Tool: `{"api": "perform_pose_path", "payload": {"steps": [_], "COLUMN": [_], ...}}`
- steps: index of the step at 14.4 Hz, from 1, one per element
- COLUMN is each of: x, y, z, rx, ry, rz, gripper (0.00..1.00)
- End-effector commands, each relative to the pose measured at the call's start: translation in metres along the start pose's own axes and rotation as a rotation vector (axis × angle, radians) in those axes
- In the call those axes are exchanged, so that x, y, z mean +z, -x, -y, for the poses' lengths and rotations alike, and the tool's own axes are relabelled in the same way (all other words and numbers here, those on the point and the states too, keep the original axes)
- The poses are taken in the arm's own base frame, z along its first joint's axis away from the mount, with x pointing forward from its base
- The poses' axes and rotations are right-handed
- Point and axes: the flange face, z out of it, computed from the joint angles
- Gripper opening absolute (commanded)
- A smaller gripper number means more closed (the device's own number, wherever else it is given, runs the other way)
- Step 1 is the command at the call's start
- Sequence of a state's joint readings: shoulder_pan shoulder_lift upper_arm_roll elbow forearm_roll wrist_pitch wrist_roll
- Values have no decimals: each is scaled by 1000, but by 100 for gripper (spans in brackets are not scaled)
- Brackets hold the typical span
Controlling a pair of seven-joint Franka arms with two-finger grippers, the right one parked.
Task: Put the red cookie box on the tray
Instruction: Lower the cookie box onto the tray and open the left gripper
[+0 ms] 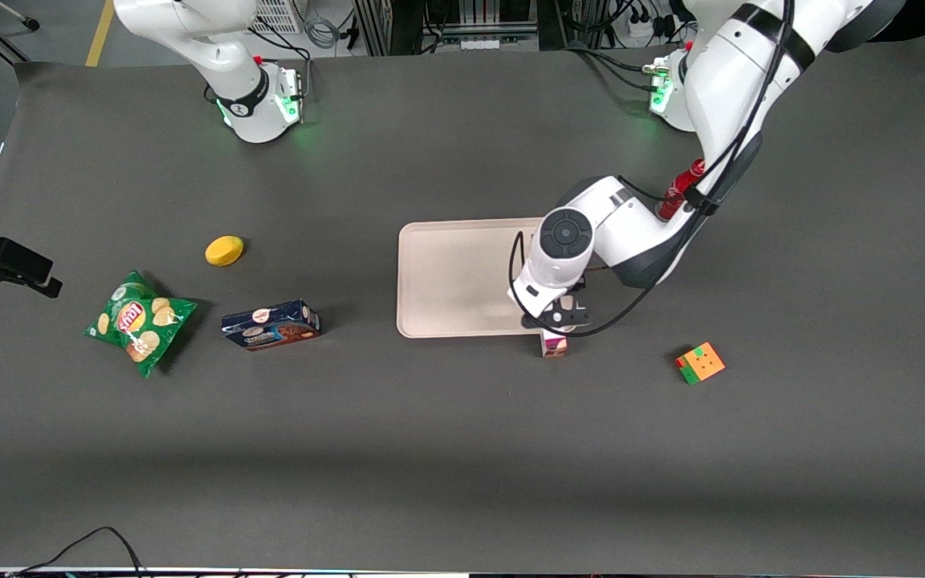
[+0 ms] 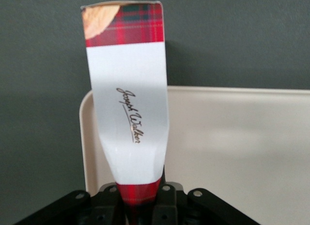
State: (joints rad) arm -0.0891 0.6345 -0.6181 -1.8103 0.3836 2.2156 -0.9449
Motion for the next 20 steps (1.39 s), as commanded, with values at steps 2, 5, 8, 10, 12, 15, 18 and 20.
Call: {"api": "perform_pose_path", "payload": {"steps": [2, 5, 8, 10, 12, 15, 18, 20], "x": [-8, -13, -9, -10, -7, 9, 9, 9], "y": [32, 55, 67, 71, 73, 81, 80, 78], "z": [-9, -12, -8, -4, -5, -4, -4, -3], "rx": [9, 42, 56, 59, 59, 72, 70, 68], "ry": [-33, -51, -63, -71, -54, -21, -17, -16], "rz": [-17, -23, -26, -34, -39, -35, -36, -37], "gripper": [14, 14, 14, 14, 15, 18, 32, 100]}}
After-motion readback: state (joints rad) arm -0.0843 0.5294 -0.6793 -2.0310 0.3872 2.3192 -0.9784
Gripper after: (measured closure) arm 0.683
